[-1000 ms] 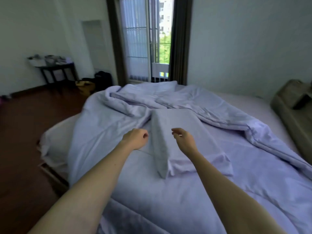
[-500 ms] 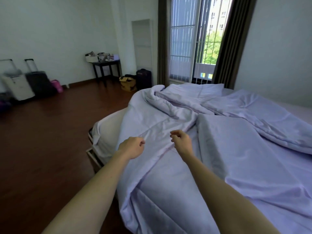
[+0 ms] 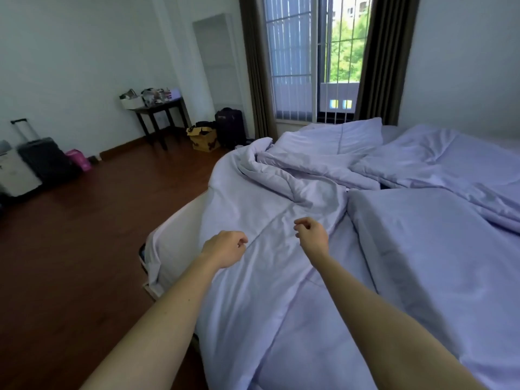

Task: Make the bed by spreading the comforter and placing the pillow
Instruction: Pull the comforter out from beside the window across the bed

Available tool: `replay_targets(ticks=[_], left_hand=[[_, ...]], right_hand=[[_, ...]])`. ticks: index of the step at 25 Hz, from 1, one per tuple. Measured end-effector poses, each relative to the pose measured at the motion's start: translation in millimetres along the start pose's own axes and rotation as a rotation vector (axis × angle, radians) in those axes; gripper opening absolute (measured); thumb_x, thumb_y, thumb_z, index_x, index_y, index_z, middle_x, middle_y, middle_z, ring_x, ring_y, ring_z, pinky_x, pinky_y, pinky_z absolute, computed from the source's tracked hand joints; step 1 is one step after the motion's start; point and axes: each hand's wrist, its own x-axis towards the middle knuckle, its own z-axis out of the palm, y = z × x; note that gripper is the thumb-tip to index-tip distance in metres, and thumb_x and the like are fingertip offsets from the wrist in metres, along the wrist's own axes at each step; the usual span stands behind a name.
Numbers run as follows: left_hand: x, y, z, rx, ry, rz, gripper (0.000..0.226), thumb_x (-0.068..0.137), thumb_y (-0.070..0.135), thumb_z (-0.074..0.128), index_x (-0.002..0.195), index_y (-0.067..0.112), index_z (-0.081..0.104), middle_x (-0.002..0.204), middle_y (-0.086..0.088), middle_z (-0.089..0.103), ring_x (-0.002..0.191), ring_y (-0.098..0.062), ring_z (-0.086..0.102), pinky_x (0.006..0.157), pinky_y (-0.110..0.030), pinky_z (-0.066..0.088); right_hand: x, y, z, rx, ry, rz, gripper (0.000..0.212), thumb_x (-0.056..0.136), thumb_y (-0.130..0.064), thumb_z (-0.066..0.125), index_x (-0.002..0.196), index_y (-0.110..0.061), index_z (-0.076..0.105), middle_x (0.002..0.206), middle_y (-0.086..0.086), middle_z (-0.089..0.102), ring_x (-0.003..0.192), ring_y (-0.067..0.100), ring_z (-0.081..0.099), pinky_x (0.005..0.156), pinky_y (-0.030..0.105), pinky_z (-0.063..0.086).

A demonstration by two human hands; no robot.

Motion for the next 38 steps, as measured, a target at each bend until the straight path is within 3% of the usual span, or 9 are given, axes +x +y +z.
replay_targets(ticks=[5,11,14,20,24,28,31,35,38], left_hand=[[60,12,33,-0.013,-0.116,0.078,0.031,0.093,0.029,0.048,0.121,0.026,0.061,0.126,0.002,0.062,0.111,-0.02,0.06,0.093,-0.031,0.048],[115,66,98,-0.442,-0.31,0.337,0.023,0.092,0.013,0.052,0.106,0.019,0.07,0.108,0.002,0.071,0.099,-0.015,0.066,0.084,-0.018,0.047],[137,66,125,-0.337,-0.437,0.563,0.025,0.092,0.01,0.053,0.109,0.015,0.069,0.111,0.0,0.071,0.097,-0.014,0.066,0.088,-0.018,0.046],[165,35,182,-0.002,-0.496,1.049,0.034,0.088,0.01,0.046,0.117,0.014,0.063,0.121,-0.009,0.062,0.112,-0.028,0.059,0.094,-0.038,0.048],[171,8,192,0.218,-0.403,1.07,0.037,0.094,0.034,0.047,0.129,0.028,0.056,0.144,-0.006,0.041,0.127,-0.029,0.043,0.102,-0.042,0.041],[170,5,186,0.347,-0.372,0.964,0.047,0.087,0.061,0.045,0.128,0.039,0.053,0.159,-0.002,0.011,0.144,-0.033,0.011,0.112,-0.054,0.021],[182,4,172,0.53,-0.271,0.871,0.044,0.088,0.044,0.052,0.131,0.032,0.05,0.161,-0.004,-0.007,0.145,-0.04,-0.007,0.109,-0.063,0.017],[218,-38,134,0.678,-0.111,0.753,0.04,0.098,0.02,0.04,0.137,0.024,0.05,0.161,0.001,-0.009,0.145,-0.034,0.009,0.106,-0.051,0.032],[235,-101,84,0.487,-0.02,0.651,0.037,0.095,0.017,0.047,0.132,0.018,0.051,0.153,-0.004,0.029,0.125,-0.038,0.039,0.098,-0.046,0.043]], right_hand=[[26,39,-12,-0.011,0.087,0.079,0.022,0.087,-0.015,0.049,0.096,-0.024,0.067,0.099,0.001,0.068,0.087,0.024,0.067,0.072,0.033,0.053],[10,92,-6,0.013,0.218,0.149,0.017,0.088,-0.016,0.055,0.097,-0.021,0.069,0.092,0.001,0.069,0.08,0.016,0.067,0.067,0.024,0.047],[0,111,14,-0.064,0.369,0.215,0.016,0.088,-0.014,0.056,0.098,-0.019,0.068,0.088,-0.002,0.068,0.08,0.014,0.062,0.072,0.025,0.044],[-41,168,115,0.007,0.684,0.592,0.046,0.086,-0.022,0.06,0.128,-0.011,0.048,0.124,0.007,0.057,0.113,0.023,0.056,0.095,0.031,0.043],[-71,171,158,0.058,0.428,0.633,0.064,0.075,-0.042,0.068,0.132,-0.022,0.046,0.12,-0.005,0.061,0.109,0.018,0.059,0.09,0.032,0.047],[-88,135,183,-0.071,0.192,0.446,0.072,0.073,-0.018,0.067,0.14,-0.024,0.04,0.129,0.001,0.058,0.114,0.02,0.057,0.096,0.032,0.046],[-95,98,206,-0.172,-0.085,0.371,0.059,0.076,-0.009,0.063,0.13,-0.027,0.048,0.118,0.005,0.063,0.103,0.022,0.06,0.089,0.038,0.05],[-115,68,246,-0.315,-0.407,0.227,0.05,0.077,-0.01,0.061,0.123,-0.025,0.049,0.114,0.01,0.064,0.101,0.028,0.06,0.086,0.043,0.051],[-134,59,276,-0.426,-0.574,0.159,0.042,0.081,-0.012,0.059,0.114,-0.032,0.041,0.092,0.007,0.057,0.086,0.032,0.055,0.071,0.04,0.045]])
